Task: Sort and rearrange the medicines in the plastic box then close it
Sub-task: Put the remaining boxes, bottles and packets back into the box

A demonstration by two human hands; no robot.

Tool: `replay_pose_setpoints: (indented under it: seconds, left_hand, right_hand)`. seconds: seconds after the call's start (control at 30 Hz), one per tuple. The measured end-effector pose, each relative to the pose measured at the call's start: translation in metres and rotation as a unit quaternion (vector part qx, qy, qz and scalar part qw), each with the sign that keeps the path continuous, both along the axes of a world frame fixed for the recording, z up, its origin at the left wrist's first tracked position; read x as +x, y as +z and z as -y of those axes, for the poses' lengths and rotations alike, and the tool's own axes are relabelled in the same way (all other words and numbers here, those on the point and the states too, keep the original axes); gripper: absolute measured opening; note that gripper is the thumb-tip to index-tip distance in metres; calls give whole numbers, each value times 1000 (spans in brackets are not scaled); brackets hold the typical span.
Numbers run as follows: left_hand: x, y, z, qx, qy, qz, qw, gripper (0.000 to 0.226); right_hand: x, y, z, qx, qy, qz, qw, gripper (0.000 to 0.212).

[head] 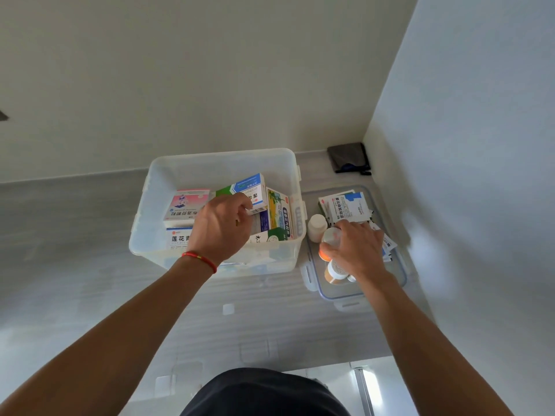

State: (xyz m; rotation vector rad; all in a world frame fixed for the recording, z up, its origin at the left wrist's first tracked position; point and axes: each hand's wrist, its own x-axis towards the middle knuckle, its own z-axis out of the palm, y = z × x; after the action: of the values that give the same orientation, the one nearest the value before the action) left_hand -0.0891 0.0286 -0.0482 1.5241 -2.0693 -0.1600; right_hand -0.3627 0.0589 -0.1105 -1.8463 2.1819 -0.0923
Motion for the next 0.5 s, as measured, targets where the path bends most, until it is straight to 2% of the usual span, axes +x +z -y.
replay_pose_setpoints:
  seconds: [0.17, 0.23, 0.33, 0.43, 0.5]
  left_hand:
    - [2, 0, -3, -28, 67, -33, 997, 22]
    - [3, 0, -2, -16, 91, -56, 994, 26]
    - [2, 0, 0, -1, 106, -74, 992, 28]
    - [2, 0, 1, 1, 103, -75, 992, 26]
    - [3, -1, 0, 5, 101, -72, 992, 26]
  right_hand:
    - [-10, 40, -8, -48, -13, 19, 999, 44]
    - [-17, 70, -18, -90, -59, 92, 990, 41]
    - [-18, 121, -27, -177, -109, 228, 951, 38]
    - [6, 152, -17, -216, -82, 308, 923, 34]
    - [32, 151, 0, -222, -38, 319, 921, 36]
